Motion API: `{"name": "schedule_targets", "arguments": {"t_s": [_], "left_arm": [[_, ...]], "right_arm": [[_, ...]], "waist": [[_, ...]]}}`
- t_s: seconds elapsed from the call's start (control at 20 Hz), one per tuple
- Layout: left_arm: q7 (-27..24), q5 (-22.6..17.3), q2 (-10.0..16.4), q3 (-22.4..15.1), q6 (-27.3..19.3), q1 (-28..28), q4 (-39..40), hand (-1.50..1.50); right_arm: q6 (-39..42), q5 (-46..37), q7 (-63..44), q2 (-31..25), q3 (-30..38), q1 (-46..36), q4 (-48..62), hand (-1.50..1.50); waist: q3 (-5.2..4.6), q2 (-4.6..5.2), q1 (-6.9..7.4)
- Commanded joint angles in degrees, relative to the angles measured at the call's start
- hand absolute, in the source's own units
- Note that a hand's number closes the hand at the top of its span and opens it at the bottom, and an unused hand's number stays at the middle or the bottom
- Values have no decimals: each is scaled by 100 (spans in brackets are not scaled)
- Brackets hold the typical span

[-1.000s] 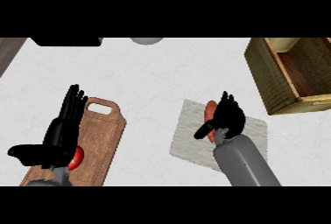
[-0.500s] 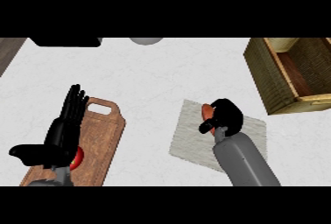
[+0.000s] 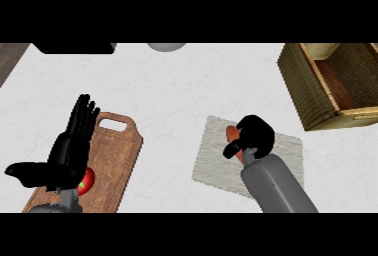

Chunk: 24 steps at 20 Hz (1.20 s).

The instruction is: Pick the sweet potato from the placemat and place it in the basket

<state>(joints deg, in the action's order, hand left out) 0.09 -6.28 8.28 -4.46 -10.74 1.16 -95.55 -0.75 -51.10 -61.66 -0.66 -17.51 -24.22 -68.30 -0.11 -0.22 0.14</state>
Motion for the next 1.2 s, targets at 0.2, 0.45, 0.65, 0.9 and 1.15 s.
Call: {"name": "schedule_targets", "arguments": {"t_s": [0.2,0.45,0.65,0.9,1.15], "left_arm": [[-15,103,-57,-65,85,86,34,0],[43,112,-97,-217,125,193,-188,0],[67,132,-120,-309,199,408,-86,0],[36,176,-175,-453,248,454,-98,0],[77,174,-199,-509,279,476,-66,0]], "right_arm": [[-302,-199,-849,-175,1033,-1594,1410,150],[-611,-469,-1243,-1163,2022,-2160,1931,150],[-970,-942,-1436,-1506,2323,-2857,2410,150],[-1646,-1507,-1470,-1788,2626,-3604,2563,150],[-2132,-2370,-1467,-2051,2627,-4203,2735,150]], "waist": [[10,117,214],[8,349,559],[5,398,742],[5,383,927],[-6,369,1039]]}}
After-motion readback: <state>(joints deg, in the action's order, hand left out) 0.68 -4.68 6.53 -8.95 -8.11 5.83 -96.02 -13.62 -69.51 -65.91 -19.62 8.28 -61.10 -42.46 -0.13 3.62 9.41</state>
